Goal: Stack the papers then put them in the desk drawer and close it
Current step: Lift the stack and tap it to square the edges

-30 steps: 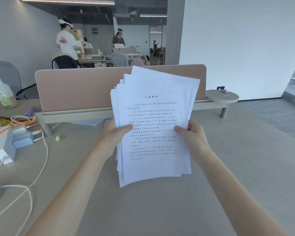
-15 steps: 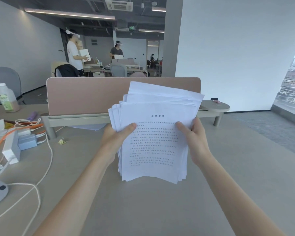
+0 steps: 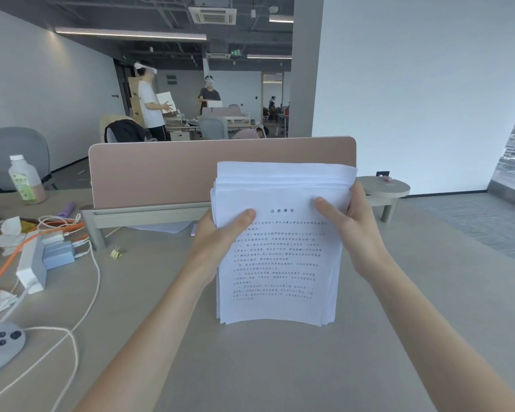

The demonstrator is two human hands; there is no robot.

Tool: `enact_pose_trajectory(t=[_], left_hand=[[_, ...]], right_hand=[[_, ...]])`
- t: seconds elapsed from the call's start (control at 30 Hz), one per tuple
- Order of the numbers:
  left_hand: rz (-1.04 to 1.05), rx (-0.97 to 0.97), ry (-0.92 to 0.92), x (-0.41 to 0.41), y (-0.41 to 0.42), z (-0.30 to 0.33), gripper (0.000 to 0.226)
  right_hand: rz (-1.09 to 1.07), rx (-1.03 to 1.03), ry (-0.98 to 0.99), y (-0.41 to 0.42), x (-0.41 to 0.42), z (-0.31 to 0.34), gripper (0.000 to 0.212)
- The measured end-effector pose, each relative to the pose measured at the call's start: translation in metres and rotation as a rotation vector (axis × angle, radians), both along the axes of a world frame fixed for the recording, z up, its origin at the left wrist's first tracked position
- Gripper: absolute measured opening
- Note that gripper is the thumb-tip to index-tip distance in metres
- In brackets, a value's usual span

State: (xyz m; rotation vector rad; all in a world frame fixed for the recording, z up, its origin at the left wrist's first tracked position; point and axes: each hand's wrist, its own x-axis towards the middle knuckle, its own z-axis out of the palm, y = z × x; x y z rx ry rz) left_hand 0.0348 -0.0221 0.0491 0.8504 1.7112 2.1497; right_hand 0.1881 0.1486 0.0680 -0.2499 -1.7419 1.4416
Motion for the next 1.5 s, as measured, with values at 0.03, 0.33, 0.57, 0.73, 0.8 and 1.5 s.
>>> enact_pose_trajectory(t=[0.03, 0.33, 0.57, 0.73, 0.8, 1.5], left_hand=[[0.001, 0.003, 0.002, 0.001, 0.002, 0.0, 0.025], [-0.045, 0.023, -0.022, -0.003, 0.013, -0.007, 0.019], [-0.081, 0.004, -0.071, -0.011, 0.012, -0.018, 0.028], [-0.1, -0.022, -0.101, -0.009, 0.015, -0.029, 0.021], [-0.111, -0.025, -0.098, -0.008, 0.016, -0.032, 0.015], [-0.13, -0.177, -0.139, -0.002, 0.013, -0.076, 0.027]], right_hand=[[0.006, 0.019, -0.01, 0.002, 0.001, 0.001, 0.041], [-0.119, 0.421, -0.046, 0.009, 0.001, 0.011, 0.095], [-0.247, 0.63, -0.167, 0.016, -0.002, 0.01, 0.064], [-0.307, 0.613, -0.192, 0.021, -0.001, 0.006, 0.042], [-0.314, 0.605, -0.176, 0.022, 0.001, 0.005, 0.04], [-0.016, -0.153, -0.111, 0.016, -0.001, -0.049, 0.038]])
